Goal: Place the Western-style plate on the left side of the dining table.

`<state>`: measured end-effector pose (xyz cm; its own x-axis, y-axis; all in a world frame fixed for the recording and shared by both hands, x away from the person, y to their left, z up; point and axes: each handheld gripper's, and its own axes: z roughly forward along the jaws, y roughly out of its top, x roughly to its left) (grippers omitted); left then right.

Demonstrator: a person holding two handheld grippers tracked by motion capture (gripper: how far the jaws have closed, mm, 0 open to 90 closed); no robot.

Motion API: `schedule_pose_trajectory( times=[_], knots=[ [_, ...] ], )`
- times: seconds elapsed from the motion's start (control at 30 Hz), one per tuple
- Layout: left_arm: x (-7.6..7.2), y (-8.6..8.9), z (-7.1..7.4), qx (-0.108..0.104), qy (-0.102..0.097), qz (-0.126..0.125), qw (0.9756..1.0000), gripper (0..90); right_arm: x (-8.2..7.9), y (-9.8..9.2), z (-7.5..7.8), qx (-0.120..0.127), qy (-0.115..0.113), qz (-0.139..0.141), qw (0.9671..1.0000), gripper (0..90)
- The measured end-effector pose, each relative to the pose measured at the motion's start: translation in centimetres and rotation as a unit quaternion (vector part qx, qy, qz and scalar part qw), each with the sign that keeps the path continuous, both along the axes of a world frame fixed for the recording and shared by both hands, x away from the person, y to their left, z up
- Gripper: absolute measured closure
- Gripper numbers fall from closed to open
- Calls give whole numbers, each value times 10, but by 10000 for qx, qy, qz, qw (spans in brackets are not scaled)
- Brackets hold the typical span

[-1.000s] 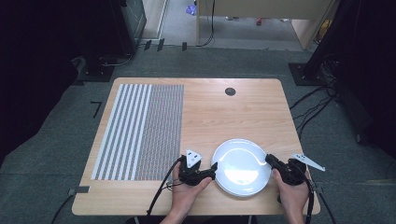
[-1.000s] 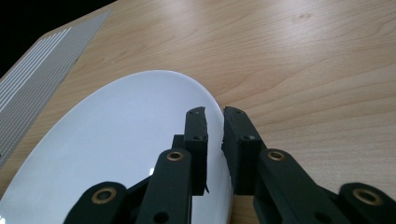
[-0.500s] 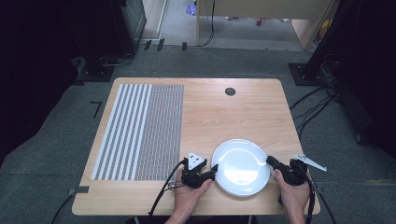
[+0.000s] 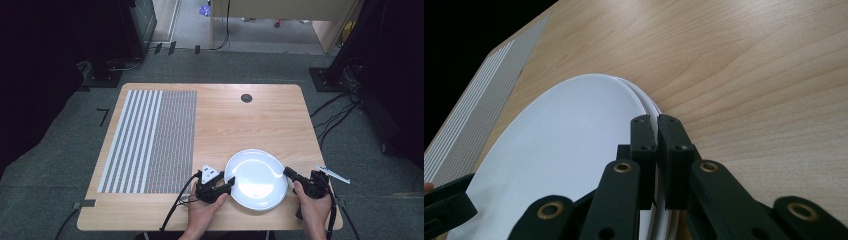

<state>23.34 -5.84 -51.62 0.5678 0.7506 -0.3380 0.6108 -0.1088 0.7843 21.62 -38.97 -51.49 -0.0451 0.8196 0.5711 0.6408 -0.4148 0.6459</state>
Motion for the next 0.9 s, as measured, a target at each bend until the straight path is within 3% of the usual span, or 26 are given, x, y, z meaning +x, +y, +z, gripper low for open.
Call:
schedule_pose_trajectory(
  times=[0.33,0.7,0.9],
  knots=[
    [4,3,-1,-142,214,-76,9996,531,0,-3,-3,335,40,4,9994,870],
    [3,8,0,-239,188,93,9995,530,3,1,-6,495,89,227,9985,846],
    [0,12,5,-103,311,237,9992,598,4,2,-10,724,70,289,9969,841]
  ],
)
